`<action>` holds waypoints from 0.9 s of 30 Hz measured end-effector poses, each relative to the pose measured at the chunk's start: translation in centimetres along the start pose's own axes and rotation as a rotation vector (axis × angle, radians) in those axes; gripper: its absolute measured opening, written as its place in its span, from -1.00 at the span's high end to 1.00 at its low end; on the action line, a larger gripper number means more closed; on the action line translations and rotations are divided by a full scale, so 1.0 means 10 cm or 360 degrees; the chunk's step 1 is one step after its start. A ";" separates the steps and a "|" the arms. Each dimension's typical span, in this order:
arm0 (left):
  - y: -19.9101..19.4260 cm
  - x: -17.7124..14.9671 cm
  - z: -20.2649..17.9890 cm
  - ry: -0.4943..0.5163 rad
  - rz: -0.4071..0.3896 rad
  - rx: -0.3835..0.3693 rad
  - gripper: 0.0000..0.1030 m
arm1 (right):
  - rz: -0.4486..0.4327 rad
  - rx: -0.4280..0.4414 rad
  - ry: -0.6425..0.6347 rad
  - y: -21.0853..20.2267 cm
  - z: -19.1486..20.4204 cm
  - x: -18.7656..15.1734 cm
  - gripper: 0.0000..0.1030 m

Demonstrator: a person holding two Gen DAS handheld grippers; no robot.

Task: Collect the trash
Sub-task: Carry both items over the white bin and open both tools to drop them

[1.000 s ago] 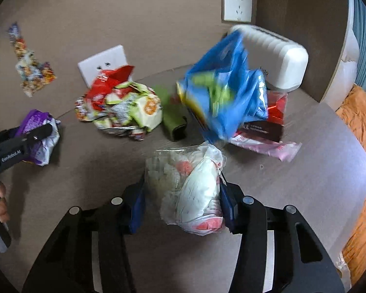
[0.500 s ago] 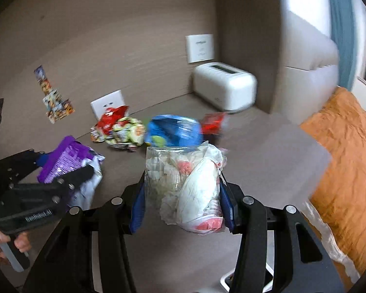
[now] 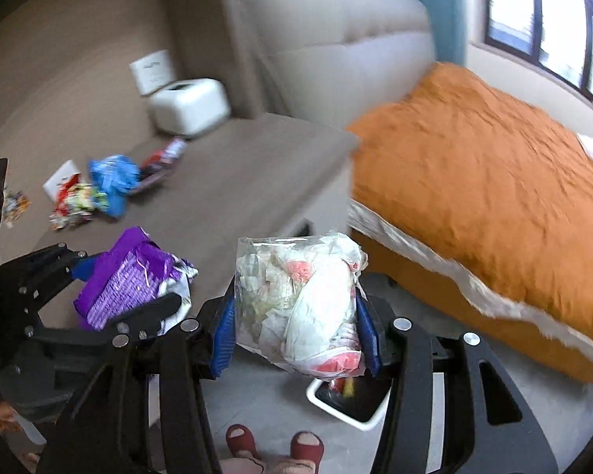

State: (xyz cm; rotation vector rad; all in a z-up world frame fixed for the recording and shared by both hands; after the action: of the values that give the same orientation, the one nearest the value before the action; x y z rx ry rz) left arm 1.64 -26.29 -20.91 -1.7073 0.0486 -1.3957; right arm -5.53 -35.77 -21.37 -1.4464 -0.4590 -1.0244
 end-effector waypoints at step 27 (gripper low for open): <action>2.52 -1.92 -1.44 0.0193 0.0655 -0.0349 -0.23 | 0.0551 -0.0208 0.0294 1.46 -1.62 -2.48 -0.01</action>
State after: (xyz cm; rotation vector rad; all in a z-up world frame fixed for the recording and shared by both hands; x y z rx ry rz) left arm -4.67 -39.59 -52.42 -1.6659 0.6063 -1.2115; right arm -12.16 -46.33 -51.95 -1.4674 -0.0051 -0.9081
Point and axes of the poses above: each gripper's, at about its wrist camera, not at the fingertips, and y roughly the way its jaws point, z to its left, x to its top, the point moved 9 cm from there along y, roughly the way its jaws point, and after that the axes turned 13 degrees about -z, right-handed, at the moved point
